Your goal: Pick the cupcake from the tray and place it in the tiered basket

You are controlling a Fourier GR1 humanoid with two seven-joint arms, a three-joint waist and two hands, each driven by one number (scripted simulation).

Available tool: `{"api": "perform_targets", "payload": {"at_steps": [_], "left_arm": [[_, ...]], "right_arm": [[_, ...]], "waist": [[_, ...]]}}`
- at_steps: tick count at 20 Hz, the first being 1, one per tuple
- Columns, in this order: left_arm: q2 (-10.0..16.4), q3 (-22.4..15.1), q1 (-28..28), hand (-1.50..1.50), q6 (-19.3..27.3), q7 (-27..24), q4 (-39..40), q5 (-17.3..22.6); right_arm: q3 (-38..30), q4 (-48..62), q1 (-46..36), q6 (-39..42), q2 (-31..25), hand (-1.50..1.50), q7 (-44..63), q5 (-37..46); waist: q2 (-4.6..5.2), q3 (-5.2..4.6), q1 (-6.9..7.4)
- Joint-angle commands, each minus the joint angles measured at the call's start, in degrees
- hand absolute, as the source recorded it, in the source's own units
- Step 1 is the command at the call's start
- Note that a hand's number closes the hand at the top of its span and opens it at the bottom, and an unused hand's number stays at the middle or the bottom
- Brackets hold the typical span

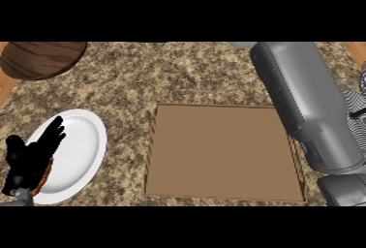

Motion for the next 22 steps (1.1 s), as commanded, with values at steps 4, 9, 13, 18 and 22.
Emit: {"api": "perform_targets", "payload": {"at_steps": [4,9,13,18,22], "left_arm": [[0.7,1.4,2.4,0.0,-1.0,-1.3,0.0,0.7],[-0.2,0.2,1.0,0.0,0.3,1.4,-1.5,-0.4],[0.9,1.8,-0.4,0.0,-0.5,0.8,0.1,0.7],[-0.4,0.1,2.0,0.0,-0.8,1.0,-2.8,0.0],[0.8,1.7,2.3,0.0,-3.1,-2.1,0.1,1.0]], "right_arm": [[-7.3,4.5,-1.4,-6.8,-5.4,1.5,3.6,2.5],[-10.7,10.1,0.6,-11.1,-10.3,1.5,-3.4,3.3],[-16.0,6.4,0.2,-19.7,-11.2,1.5,-9.5,-2.5],[-22.0,14.5,1.0,-24.8,-18.3,1.5,-20.0,-7.7],[-24.1,18.3,0.8,-26.7,-21.6,1.5,-26.1,-11.0]], "waist": [[0.06,0.06,-0.61],[0.18,0.09,-0.7],[0.35,0.18,-0.67],[0.46,0.16,0.11],[0.36,0.11,-0.28]]}}
